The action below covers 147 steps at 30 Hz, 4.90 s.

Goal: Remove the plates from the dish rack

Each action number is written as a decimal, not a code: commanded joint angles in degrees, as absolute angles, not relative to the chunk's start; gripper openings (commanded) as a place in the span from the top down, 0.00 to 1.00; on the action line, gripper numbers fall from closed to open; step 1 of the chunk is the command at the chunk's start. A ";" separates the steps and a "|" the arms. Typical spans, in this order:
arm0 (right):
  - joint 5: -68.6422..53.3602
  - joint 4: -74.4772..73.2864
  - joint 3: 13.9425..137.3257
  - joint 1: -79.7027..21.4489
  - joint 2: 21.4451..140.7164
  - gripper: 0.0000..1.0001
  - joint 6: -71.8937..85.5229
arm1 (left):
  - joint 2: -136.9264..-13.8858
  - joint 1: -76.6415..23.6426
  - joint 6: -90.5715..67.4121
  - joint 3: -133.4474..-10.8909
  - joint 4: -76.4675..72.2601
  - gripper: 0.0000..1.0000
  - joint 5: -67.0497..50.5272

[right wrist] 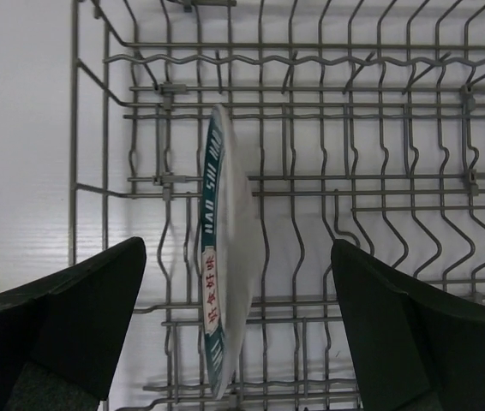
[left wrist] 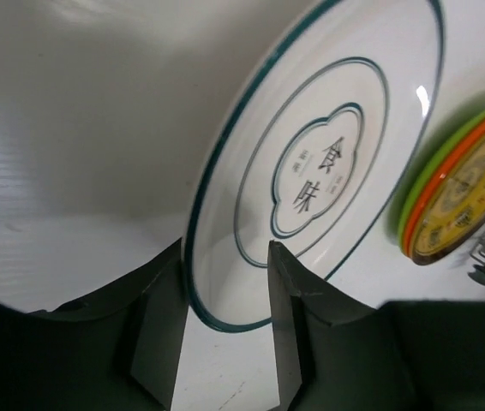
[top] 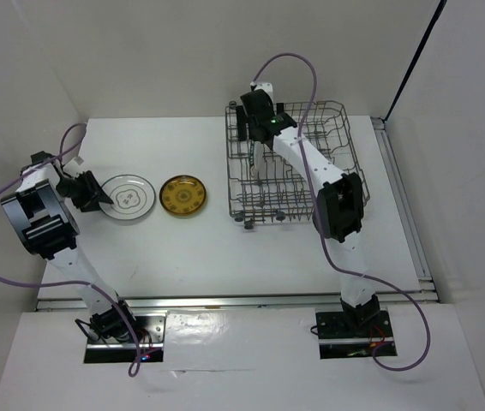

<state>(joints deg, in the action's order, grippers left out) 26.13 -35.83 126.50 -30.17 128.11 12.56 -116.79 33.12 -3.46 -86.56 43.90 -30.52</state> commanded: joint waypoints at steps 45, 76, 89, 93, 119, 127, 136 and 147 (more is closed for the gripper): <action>-41.44 -1.53 120.52 -33.49 122.60 1.00 19.94 | -102.47 15.29 9.58 -112.06 61.79 0.00 -43.41; -34.84 -10.01 126.47 -34.63 127.54 0.30 18.48 | -104.77 23.00 2.91 -105.12 59.69 1.00 -35.97; -20.65 -16.44 120.24 -33.57 120.76 0.26 13.18 | -109.50 32.08 -3.78 -94.22 49.39 1.00 -27.07; -20.65 -16.44 119.09 -33.57 119.45 0.26 13.18 | -112.93 32.08 -3.25 -93.17 50.01 1.00 -28.12; -12.24 -23.98 114.19 -33.05 111.29 0.24 9.14 | -108.57 29.97 5.18 -95.36 55.11 0.22 -18.99; 12.19 -32.07 100.05 -31.90 98.02 0.00 12.12 | -90.81 29.97 4.66 -84.30 44.58 0.17 4.24; 37.34 -52.71 90.18 -30.32 82.45 0.00 33.78 | -82.27 29.97 -3.42 -74.02 39.89 0.05 28.21; 34.64 -75.41 83.24 -30.32 69.97 0.00 50.98 | -70.50 29.97 -1.14 -64.52 39.11 0.05 20.65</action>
